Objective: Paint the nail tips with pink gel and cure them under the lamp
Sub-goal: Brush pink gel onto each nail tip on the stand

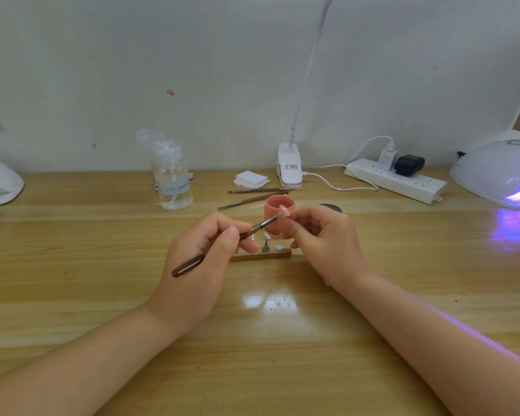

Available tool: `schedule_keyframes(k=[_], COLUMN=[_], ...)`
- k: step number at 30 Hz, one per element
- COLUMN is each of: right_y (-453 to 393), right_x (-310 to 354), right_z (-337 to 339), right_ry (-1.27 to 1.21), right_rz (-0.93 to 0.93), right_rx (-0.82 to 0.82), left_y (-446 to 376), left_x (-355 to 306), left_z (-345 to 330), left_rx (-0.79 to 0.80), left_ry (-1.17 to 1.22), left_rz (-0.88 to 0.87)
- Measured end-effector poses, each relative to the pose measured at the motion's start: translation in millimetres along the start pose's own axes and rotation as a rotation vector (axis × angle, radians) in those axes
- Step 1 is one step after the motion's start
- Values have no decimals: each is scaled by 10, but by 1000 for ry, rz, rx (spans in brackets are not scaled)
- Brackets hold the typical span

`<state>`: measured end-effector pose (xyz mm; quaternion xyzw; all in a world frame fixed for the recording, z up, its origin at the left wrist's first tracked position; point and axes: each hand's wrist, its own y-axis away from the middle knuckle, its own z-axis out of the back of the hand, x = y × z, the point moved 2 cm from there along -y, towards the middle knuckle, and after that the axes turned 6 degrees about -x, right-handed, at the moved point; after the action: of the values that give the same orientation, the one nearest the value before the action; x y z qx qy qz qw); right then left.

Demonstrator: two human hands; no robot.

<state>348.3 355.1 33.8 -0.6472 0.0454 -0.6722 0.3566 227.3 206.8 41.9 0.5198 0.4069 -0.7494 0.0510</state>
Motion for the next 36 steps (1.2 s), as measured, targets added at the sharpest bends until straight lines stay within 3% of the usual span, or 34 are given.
schedule_keyframes(k=[11,15,20,30,36], right_y=[-14,-19,-36,-15,-23], right_x=[-18,0,-16,-61,-34], right_z=[5,38,85,56,90], right_ry=[-34,-29,175,491,456], right_rz=[-33,-66,-60,-141,-227], right_rx=[4,-42,-60,111,200], left_y=[5,-14,-79,-104,-93], left_x=[-35,-39,42,69,37], left_z=[7,38,84,108,73], left_rx=[-24,-106,-234,-325,-381], left_ry=[16,1,35,107,221], left_rz=[-20,-46,54,289,409])
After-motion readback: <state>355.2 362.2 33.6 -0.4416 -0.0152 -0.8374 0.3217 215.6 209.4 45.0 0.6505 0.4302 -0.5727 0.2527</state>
